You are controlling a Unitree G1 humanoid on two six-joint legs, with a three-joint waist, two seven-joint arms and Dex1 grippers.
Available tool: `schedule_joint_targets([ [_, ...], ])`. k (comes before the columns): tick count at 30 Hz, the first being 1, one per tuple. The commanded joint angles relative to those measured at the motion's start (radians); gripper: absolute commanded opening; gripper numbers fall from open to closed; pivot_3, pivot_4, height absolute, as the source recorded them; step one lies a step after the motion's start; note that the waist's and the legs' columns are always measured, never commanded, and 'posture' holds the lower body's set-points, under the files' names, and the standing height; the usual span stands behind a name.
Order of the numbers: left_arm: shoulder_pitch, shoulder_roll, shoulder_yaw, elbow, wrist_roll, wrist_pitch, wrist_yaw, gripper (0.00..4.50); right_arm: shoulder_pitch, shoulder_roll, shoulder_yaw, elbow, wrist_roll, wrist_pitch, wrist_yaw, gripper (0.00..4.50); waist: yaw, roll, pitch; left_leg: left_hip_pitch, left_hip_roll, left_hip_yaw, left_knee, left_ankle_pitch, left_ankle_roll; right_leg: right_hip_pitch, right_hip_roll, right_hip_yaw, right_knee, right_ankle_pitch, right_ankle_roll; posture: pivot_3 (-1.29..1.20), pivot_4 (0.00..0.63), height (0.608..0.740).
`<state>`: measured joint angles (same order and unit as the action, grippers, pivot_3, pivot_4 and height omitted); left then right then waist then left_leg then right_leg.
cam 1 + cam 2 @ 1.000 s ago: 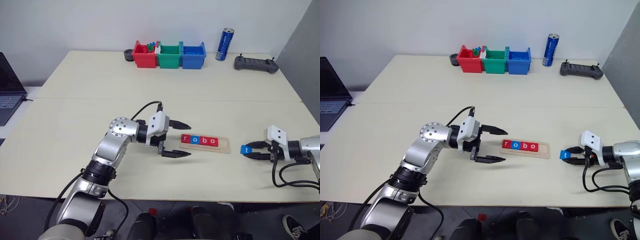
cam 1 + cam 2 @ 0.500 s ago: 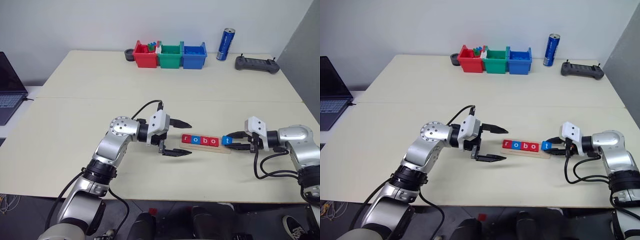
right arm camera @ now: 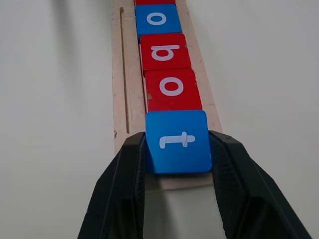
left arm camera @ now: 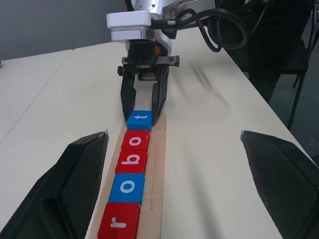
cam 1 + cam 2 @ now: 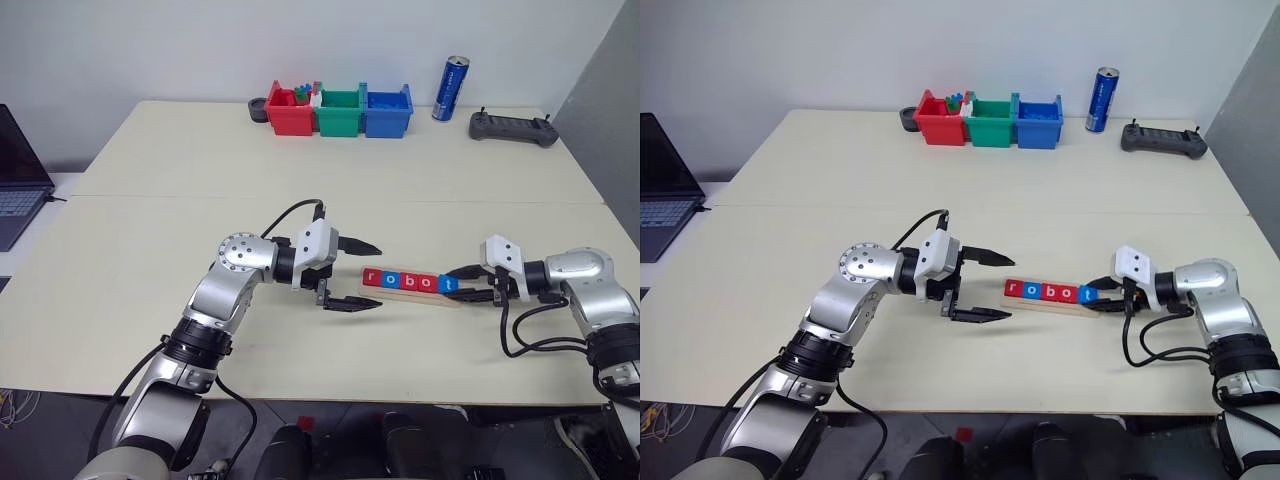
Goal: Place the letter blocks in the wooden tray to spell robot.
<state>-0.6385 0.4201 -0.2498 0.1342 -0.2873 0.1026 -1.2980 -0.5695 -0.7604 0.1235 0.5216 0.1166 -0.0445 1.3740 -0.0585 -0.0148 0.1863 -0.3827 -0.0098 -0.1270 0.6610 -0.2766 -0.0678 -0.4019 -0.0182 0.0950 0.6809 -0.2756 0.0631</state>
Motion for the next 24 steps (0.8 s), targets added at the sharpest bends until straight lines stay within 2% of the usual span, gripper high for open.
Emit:
schedule_joint_targets([
  [1, -0.009, 0.009, 0.012, -0.019, -0.003, -0.004, 0.000, 4.50, -0.025, -0.004, -0.006, -0.005, 0.001, -0.015, 0.009, 1.45, 0.000, 0.000, 0.000, 0.000, 0.000, 0.000, 0.000, 0.000, 0.000, 0.000, 0.000, 0.000, 0.000, 0.000, 0.000, 0.00, 0.150, 0.740],
  [3, -0.010, 0.010, 0.012, -0.019, -0.003, -0.004, 0.000, 4.50, -0.027, -0.005, -0.007, -0.002, -0.001, -0.018, 0.008, 1.45, 0.000, 0.000, 0.000, 0.000, 0.000, 0.000, 0.000, 0.000, 0.000, 0.000, 0.000, 0.000, 0.000, 0.000, 0.000, 0.00, 0.150, 0.740],
  [11, -0.022, 0.002, 0.010, -0.001, 0.000, -0.013, 0.001, 4.50, -0.045, -0.004, -0.034, -0.009, 0.023, 0.023, -0.005, 4.22, 0.000, 0.000, 0.000, 0.000, 0.000, 0.000, 0.000, 0.000, 0.000, 0.000, 0.000, 0.000, 0.000, 0.000, 0.000, 0.00, 0.150, 0.740],
  [12, -0.022, 0.001, 0.010, 0.000, 0.000, -0.014, 0.001, 4.50, -0.048, -0.006, -0.042, -0.012, 0.030, 0.036, -0.009, 4.44, 0.000, 0.000, 0.000, 0.000, 0.000, 0.000, 0.000, 0.000, 0.000, 0.000, 0.000, 0.000, 0.000, 0.000, 0.000, 0.00, 0.150, 0.740],
  [19, -0.023, -0.001, 0.010, 0.006, 0.001, -0.018, 0.003, 4.50, -0.030, -0.058, -0.085, -0.060, 0.055, 0.079, -0.009, 4.44, 0.001, 0.000, 0.000, 0.000, 0.000, 0.000, 0.000, 0.000, 0.000, 0.000, 0.000, 0.000, 0.000, 0.000, 0.000, 0.00, 0.150, 0.740],
  [22, -0.021, -0.003, 0.010, 0.007, 0.001, -0.021, 0.002, 4.50, -0.003, -0.073, -0.100, -0.075, 0.063, 0.077, -0.004, 3.84, 0.001, 0.000, 0.000, 0.000, 0.000, 0.000, 0.000, 0.000, 0.000, 0.000, 0.000, 0.000, 0.000, 0.000, 0.000, 0.00, 0.150, 0.740],
  [24, -0.022, -0.004, 0.009, 0.009, 0.000, -0.022, 0.000, 4.50, 0.021, -0.079, -0.101, -0.084, 0.059, 0.062, -0.006, 3.21, 0.001, 0.000, 0.000, 0.000, 0.000, 0.000, 0.000, 0.000, 0.000, 0.000, 0.000, 0.000, 0.000, 0.000, 0.000, 0.00, 0.150, 0.740],
])
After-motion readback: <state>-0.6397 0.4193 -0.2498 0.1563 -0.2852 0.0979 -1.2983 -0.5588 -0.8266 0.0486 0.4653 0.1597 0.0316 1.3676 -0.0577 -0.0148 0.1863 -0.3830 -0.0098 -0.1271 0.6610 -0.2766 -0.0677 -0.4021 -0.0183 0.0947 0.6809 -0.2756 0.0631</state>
